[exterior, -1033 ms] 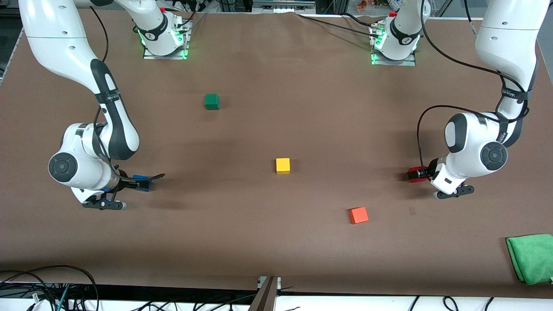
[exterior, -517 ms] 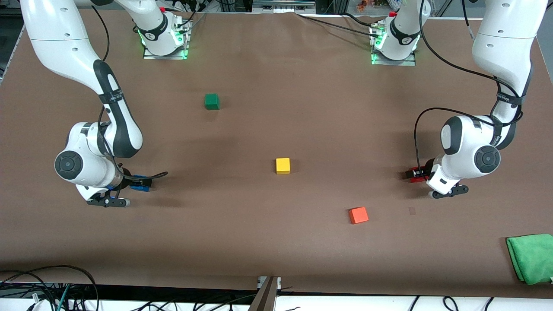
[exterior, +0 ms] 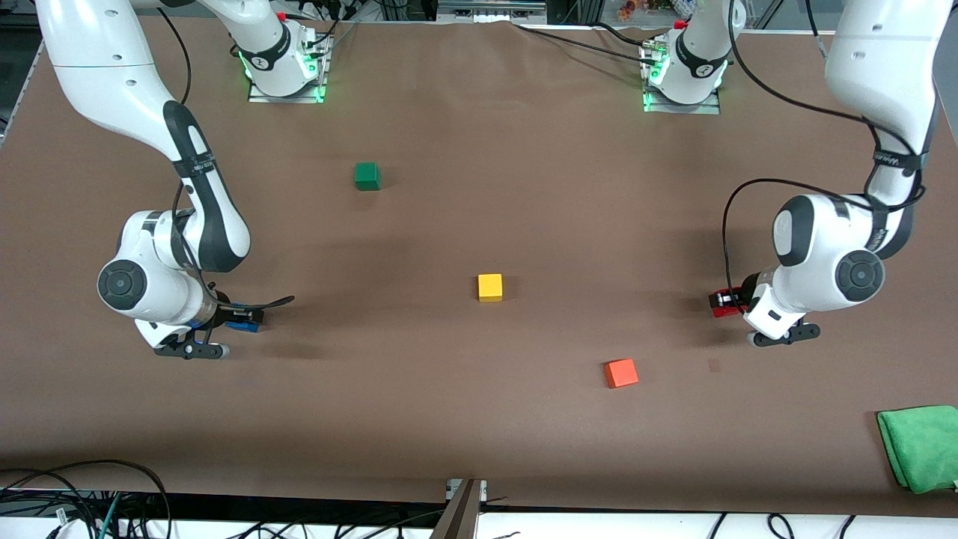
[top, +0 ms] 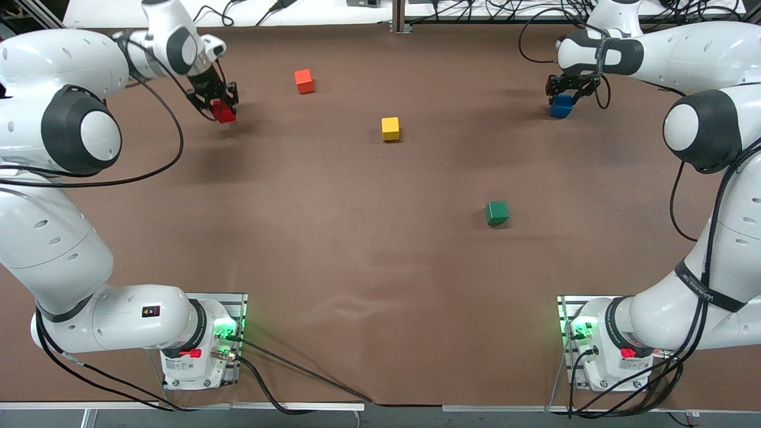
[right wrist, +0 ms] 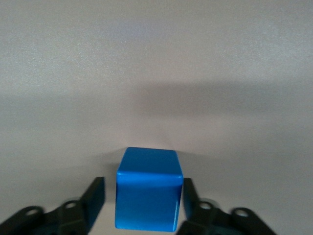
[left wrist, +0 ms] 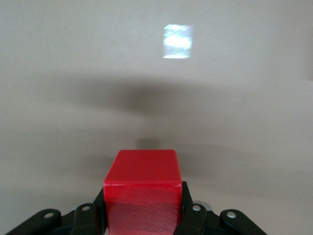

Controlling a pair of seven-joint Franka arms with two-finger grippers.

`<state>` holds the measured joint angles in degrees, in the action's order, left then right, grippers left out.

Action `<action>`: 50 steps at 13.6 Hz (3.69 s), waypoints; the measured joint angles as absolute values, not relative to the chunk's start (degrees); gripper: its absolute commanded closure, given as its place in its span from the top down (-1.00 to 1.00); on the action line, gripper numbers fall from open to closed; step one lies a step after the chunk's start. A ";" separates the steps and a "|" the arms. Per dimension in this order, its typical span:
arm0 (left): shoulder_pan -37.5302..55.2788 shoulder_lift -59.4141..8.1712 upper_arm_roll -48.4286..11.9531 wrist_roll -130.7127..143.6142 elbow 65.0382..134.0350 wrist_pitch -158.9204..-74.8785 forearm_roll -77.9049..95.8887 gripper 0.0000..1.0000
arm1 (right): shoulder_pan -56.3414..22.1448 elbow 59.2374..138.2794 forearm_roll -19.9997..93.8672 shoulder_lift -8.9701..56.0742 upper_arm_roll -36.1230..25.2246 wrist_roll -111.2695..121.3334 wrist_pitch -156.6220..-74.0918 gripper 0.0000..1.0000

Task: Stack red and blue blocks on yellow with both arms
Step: 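Carry the red block with the left gripper onto the yellow block, then release red on yellow, raise the left gripper while the right gripper carries blue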

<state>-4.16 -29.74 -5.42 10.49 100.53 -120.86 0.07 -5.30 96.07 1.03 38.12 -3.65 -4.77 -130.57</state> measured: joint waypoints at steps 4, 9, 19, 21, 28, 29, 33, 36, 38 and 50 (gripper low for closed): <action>3.51 -28.75 -5.97 16.71 90.22 -112.84 0.07 -1.00 | -5.31 96.07 1.07 37.94 -3.64 -4.77 -130.55 -0.10; 12.39 -32.97 -6.10 25.76 83.62 -112.50 1.19 -1.00 | -5.29 95.93 1.07 35.67 -3.64 -4.74 -130.38 -0.10; 29.31 -47.02 -6.11 44.32 67.95 -112.81 3.15 -1.00 | -5.35 76.65 1.07 28.85 -3.54 -4.23 -98.01 -0.10; 31.04 -49.90 -6.05 46.58 65.24 -112.88 3.16 -1.00 | -5.36 72.98 1.07 28.83 -3.47 -4.18 -94.36 -0.10; 34.51 -53.39 -5.76 48.64 62.96 -114.44 3.16 -1.00 | -6.27 70.81 1.07 29.13 -3.28 -4.31 -92.90 -0.11; 34.86 -53.65 -5.69 48.86 62.91 -114.58 3.16 -1.00 | -6.41 70.81 1.07 29.16 -3.27 -4.33 -92.89 -0.12; 35.11 -54.30 -5.41 49.05 62.87 -114.63 3.16 -1.00 | -6.41 70.81 1.07 29.19 -3.28 -4.33 -92.85 -0.13; 35.09 -54.34 -5.26 49.05 62.86 -114.63 3.16 -0.99 | -6.40 70.81 1.07 29.20 -3.28 -4.34 -92.83 -0.13; 35.09 -54.35 -5.27 49.10 62.86 -114.63 3.16 0.44 | -6.40 70.81 1.07 29.20 -3.28 -4.34 -92.82 -0.13; 33.39 -50.58 -4.59 49.87 60.16 -113.38 3.16 1.00 | -6.46 70.81 1.07 29.22 -3.27 -4.34 -92.79 -0.15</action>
